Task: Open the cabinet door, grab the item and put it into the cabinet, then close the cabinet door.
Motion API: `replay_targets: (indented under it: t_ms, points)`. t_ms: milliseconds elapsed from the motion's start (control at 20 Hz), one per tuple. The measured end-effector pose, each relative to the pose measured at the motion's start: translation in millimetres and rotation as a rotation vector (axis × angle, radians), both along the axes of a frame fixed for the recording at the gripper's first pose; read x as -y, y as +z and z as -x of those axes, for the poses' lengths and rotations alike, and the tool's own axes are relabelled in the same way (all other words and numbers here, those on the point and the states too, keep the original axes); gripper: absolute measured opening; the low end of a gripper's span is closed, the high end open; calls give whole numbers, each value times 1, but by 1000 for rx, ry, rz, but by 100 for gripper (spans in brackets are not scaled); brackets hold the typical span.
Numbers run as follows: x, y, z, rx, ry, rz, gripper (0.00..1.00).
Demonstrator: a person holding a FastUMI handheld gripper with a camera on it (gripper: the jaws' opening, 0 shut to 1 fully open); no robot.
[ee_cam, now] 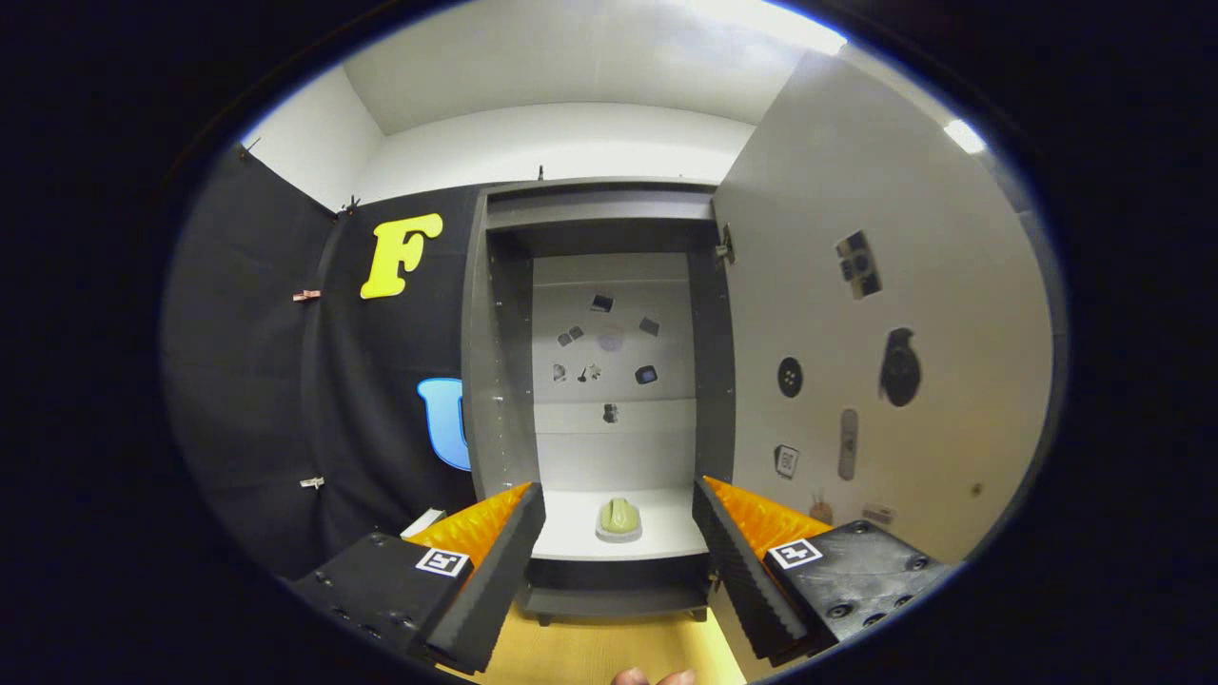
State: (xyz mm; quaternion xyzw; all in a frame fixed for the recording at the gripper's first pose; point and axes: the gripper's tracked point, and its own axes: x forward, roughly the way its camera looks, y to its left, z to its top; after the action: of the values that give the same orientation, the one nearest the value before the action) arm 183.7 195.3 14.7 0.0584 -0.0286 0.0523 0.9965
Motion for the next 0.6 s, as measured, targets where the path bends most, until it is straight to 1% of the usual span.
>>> replay_targets:
  t_ms: [300, 500, 600]
  points:
    - [29, 13, 64, 10, 0, -2, 98]
    - [64, 12, 108, -10, -39, 23, 99]
    - [92, 14, 126, -11, -86, 26, 98]
